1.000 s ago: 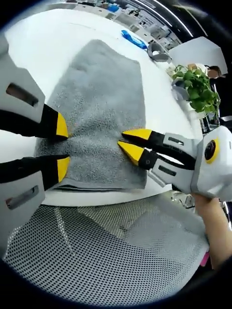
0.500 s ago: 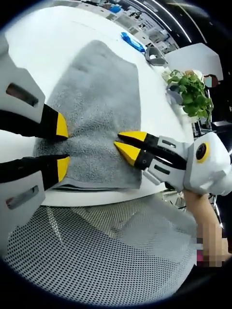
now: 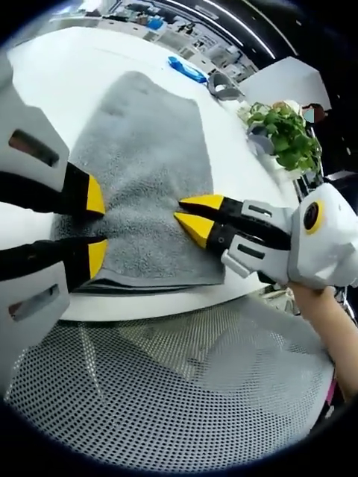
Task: Fold the towel on the table until its edges align and the towel forms a compact rectangular stack.
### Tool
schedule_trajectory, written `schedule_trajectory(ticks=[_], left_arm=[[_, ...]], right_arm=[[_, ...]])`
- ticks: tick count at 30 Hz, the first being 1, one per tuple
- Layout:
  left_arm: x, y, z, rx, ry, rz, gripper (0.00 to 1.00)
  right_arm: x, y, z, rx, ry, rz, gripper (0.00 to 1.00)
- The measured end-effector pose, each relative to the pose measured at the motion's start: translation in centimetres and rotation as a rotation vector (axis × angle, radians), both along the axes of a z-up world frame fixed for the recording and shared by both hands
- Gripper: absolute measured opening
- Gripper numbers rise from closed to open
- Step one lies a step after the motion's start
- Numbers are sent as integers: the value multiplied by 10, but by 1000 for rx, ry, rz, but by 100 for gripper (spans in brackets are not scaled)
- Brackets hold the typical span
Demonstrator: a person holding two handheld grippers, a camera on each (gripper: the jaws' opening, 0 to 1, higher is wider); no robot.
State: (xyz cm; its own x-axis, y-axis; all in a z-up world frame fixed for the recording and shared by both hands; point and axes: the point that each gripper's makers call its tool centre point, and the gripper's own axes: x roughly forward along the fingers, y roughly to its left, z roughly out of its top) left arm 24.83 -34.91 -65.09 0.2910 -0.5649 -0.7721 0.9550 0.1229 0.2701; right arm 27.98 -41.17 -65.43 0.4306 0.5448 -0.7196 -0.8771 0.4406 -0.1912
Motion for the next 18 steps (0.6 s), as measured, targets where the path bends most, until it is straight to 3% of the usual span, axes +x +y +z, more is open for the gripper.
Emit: schedule_trajectory(ticks=[11,15,18], left_arm=[[-2,-4,-1,134,-91,-75,9],[-2,-4,-1,157,-112,-107,9],[-2,-4,0,170,-114,-115,9]], right_arm=[[-1,4,-2,-209,-40,-63,2],[-1,3,-4,-228,-58,-81,1],[-1,4,-3,-282,-93,-9,1]])
